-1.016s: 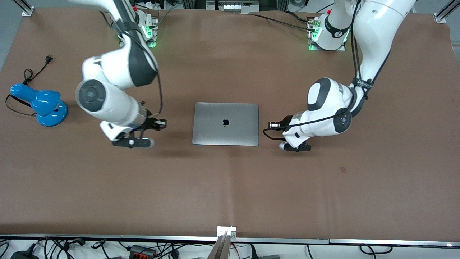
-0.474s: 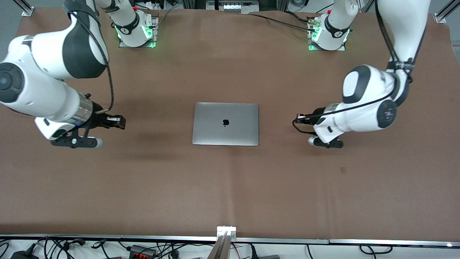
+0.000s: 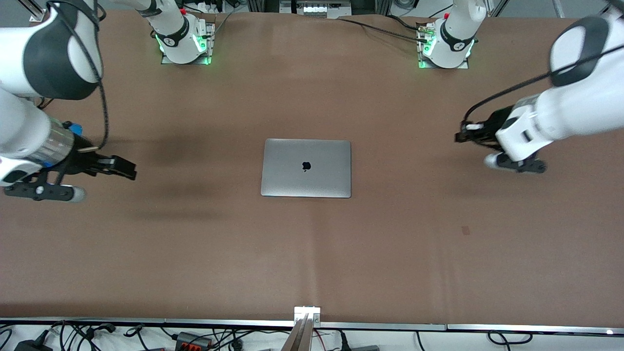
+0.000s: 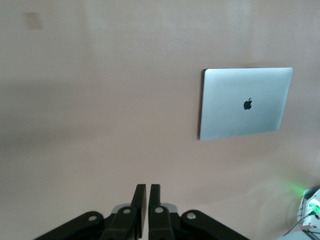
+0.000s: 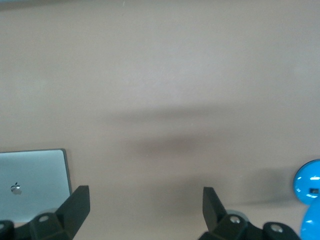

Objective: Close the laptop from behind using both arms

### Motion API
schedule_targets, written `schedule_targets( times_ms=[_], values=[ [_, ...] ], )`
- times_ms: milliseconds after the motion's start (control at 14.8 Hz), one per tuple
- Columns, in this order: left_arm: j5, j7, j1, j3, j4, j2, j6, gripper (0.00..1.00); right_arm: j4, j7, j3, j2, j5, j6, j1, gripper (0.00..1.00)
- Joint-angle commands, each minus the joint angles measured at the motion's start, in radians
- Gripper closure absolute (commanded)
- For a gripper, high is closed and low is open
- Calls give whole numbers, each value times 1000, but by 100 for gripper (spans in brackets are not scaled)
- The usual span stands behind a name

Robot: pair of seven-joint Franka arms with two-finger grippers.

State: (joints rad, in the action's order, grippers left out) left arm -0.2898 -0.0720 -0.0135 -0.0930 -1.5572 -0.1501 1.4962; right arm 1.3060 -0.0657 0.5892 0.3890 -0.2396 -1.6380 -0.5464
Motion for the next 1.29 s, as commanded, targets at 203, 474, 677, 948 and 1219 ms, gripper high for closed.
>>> schedule_targets(
  times_ms=[203, 474, 677, 948, 1219],
  values=[
    [89, 1, -13, 52, 120, -10, -114, 78, -24, 23, -472, -94, 198, 7, 423, 0],
    [176, 0, -10, 58, 103, 12, -113, 63, -4, 53, -611, -108, 241, -13, 565, 0],
    [181, -3, -13, 72, 98, 15, -113, 60, 21, 60, -608, -128, 246, 12, 571, 0],
    [270, -18, -13, 70, 49, 43, -93, 49, 203, 61, -608, -254, 267, -38, 579, 0],
    [271, -72, -13, 64, -75, 121, -5, 40, 424, 67, -608, -415, 286, -123, 583, 0]
  ],
)
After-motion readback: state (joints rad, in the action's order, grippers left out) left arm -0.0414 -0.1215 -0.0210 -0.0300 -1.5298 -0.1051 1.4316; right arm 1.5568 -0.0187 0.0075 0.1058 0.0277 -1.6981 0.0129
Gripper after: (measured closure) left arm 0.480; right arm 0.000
